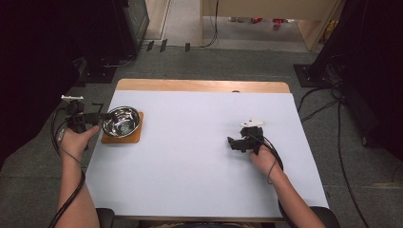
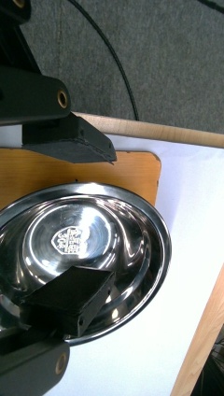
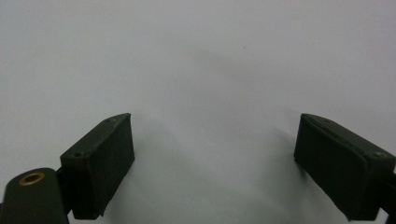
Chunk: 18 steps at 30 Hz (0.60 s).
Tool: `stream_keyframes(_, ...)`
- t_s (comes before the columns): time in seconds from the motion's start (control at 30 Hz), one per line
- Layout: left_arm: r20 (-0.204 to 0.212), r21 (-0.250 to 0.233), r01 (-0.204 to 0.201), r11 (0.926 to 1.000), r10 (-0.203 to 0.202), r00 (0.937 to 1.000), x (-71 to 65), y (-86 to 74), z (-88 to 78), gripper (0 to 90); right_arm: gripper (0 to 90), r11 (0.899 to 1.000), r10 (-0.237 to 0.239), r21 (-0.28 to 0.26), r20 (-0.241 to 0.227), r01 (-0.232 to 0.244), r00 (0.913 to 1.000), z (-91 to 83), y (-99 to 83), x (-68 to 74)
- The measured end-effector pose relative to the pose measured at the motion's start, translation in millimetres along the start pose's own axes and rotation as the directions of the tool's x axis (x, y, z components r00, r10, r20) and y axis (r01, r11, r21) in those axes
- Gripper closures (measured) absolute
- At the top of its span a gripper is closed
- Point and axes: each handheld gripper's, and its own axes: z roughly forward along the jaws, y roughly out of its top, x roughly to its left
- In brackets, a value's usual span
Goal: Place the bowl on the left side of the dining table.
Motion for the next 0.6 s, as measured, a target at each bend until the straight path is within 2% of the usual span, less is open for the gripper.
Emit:
stream_keyframes(0.3, 0.018, 0.006, -0.046, 0.9989, 0.046, 0.9988, -19.3, 3.6, -4.0, 35.7, 11.7, 1.0, 0.0, 0.0, 0.0, 0.0, 1.0, 0.0, 0.0, 0.0)
stream_keyframes(0.6, 0.031, 0.009, -0.102, 0.9947, 0.102, 0.9943, -40.7, 4.6, -4.3, 34.4, 11.7, 1.0, 0.0, 0.0, 0.0, 0.0, 1.0, 0.0, 0.0, 0.0)
